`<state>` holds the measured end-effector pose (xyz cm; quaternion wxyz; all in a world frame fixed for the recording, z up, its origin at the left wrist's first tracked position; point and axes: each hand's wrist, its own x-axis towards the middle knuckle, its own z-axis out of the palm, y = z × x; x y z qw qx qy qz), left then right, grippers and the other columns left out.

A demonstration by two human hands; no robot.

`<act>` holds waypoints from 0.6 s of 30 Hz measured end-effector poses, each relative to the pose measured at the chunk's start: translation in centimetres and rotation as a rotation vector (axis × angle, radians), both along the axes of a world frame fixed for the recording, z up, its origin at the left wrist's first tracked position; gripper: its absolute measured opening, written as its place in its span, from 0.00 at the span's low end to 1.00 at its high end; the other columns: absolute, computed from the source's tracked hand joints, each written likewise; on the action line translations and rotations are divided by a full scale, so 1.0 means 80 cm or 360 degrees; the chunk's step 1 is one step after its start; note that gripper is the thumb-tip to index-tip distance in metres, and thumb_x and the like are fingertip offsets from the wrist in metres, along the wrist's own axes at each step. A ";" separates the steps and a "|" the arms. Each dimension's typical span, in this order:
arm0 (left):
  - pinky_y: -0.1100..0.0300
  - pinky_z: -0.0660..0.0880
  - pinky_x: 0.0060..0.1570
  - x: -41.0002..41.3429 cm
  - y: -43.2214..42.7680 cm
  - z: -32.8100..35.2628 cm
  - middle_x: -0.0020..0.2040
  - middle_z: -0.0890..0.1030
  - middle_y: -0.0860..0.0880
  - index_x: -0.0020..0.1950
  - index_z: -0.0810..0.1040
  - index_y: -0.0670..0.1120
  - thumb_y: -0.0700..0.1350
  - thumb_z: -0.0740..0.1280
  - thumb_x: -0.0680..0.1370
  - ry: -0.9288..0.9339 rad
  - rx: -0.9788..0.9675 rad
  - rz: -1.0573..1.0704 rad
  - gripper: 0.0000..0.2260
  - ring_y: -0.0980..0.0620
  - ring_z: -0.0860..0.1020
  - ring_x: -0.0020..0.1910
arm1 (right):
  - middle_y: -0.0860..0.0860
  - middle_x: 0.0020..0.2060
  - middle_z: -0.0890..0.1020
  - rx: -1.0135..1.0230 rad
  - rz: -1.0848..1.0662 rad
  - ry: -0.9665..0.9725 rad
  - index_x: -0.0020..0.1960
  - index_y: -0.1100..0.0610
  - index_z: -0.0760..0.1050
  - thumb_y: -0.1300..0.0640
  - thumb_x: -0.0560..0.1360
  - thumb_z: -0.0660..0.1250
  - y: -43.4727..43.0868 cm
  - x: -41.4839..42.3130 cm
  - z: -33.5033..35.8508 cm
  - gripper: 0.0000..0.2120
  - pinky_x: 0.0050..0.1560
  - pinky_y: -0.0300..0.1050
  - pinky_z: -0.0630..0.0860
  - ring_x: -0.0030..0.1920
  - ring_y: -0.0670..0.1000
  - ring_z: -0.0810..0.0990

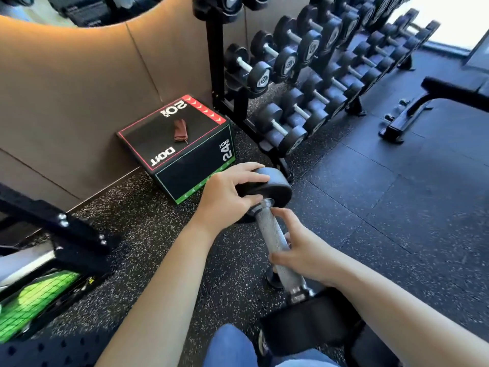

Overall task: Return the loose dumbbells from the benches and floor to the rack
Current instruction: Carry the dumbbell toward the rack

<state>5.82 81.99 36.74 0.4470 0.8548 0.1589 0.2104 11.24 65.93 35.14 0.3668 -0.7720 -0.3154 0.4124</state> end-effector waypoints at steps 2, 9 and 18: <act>0.78 0.65 0.54 0.027 0.024 -0.005 0.53 0.75 0.60 0.49 0.82 0.48 0.30 0.73 0.64 0.0008 -0.0012 -0.0031 0.18 0.74 0.71 0.52 | 0.55 0.49 0.74 -0.0005 -0.0049 0.0025 0.70 0.46 0.52 0.64 0.69 0.68 0.022 0.020 -0.003 0.37 0.38 0.41 0.73 0.38 0.51 0.76; 0.75 0.66 0.57 0.131 0.115 -0.023 0.53 0.76 0.58 0.49 0.82 0.47 0.31 0.73 0.64 0.0054 -0.0045 -0.0264 0.17 0.68 0.73 0.54 | 0.55 0.51 0.77 -0.0049 -0.0307 0.0054 0.68 0.44 0.54 0.64 0.69 0.68 0.107 0.095 -0.019 0.36 0.46 0.51 0.79 0.42 0.54 0.79; 0.63 0.68 0.63 0.307 0.274 -0.010 0.55 0.78 0.55 0.50 0.82 0.48 0.33 0.74 0.65 0.0103 0.0072 -0.0748 0.17 0.57 0.75 0.58 | 0.53 0.50 0.75 0.0055 -0.0765 0.0116 0.69 0.43 0.53 0.65 0.69 0.67 0.261 0.205 -0.009 0.37 0.47 0.47 0.77 0.44 0.52 0.77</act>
